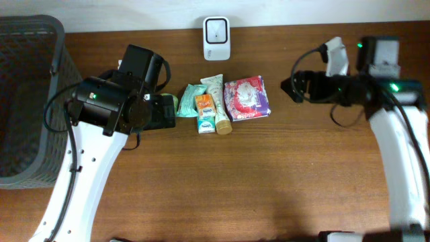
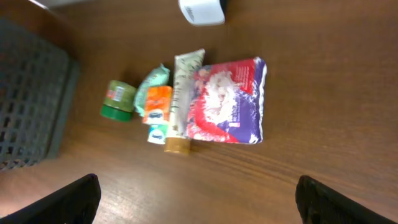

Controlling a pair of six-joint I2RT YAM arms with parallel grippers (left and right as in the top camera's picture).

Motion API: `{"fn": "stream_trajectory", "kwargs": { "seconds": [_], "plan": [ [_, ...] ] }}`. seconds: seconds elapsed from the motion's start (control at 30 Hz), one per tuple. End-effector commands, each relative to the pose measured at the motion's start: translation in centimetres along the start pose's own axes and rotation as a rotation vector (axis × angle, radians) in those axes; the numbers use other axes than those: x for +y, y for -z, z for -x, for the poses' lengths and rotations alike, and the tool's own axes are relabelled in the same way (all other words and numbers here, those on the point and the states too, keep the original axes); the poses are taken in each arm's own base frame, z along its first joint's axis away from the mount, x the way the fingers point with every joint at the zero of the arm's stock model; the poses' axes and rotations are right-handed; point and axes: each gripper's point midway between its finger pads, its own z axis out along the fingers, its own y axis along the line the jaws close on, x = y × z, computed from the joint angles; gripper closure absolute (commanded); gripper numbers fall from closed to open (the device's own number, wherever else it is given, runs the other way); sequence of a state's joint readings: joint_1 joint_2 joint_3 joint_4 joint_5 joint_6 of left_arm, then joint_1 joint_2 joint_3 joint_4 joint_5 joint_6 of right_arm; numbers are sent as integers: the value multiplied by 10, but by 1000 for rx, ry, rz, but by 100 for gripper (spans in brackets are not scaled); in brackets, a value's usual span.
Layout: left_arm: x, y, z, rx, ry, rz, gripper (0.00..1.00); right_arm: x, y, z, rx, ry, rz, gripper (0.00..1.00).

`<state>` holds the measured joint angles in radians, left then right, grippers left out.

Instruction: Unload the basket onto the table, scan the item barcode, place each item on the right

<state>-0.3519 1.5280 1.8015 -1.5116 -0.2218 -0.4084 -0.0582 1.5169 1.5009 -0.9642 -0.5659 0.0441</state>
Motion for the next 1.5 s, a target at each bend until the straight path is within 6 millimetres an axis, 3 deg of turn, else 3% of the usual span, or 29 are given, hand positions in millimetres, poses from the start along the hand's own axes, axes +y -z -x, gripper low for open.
{"fn": "stream_trajectory", "kwargs": {
  "seconds": [0.0,0.1,0.27,0.47,0.53,0.73,0.83,0.87,0.9,0.97,1.07,1.2,1.23,1.33,1.4,1.47],
  "plan": [
    [3,0,0,-4,1,10,1,-33,-64,-11,136,-73,44,1],
    [3,0,0,-4,1,10,1,-27,-122,-31,224,-23,355,1],
    [3,0,0,-4,1,10,1,-59,-179,-61,305,-99,379,1],
    [3,0,0,-4,1,10,1,-76,-203,-68,302,-90,364,5],
    [3,0,0,-4,1,10,1,-82,-209,-75,315,-98,350,13],
    [3,0,0,-4,1,10,1,-58,-220,-89,362,-59,377,21],
    [3,0,0,-4,1,10,1,-57,-236,-102,416,-13,252,44],
    [3,0,0,-4,1,10,1,-57,-239,-105,430,-25,217,66],
    [3,0,0,-4,1,11,1,-56,-240,-105,433,-39,212,75],
    [3,0,0,-4,1,10,1,-57,-229,-91,437,-121,191,96],
    [3,0,0,-4,1,10,1,-65,-193,-52,438,-109,43,96],
    [3,0,0,-4,1,10,1,-85,-113,-9,463,-123,-386,96],
    [3,0,0,-4,1,10,1,-101,-83,-2,451,-141,-594,96],
    [3,0,0,-4,1,10,1,-138,-35,-1,428,-139,-1020,96],
    [3,0,0,-4,1,10,1,-147,-28,-9,469,-114,-1120,96],
    [3,0,0,-4,1,10,1,-154,-36,-24,521,-105,-1133,96]
  ]
}}
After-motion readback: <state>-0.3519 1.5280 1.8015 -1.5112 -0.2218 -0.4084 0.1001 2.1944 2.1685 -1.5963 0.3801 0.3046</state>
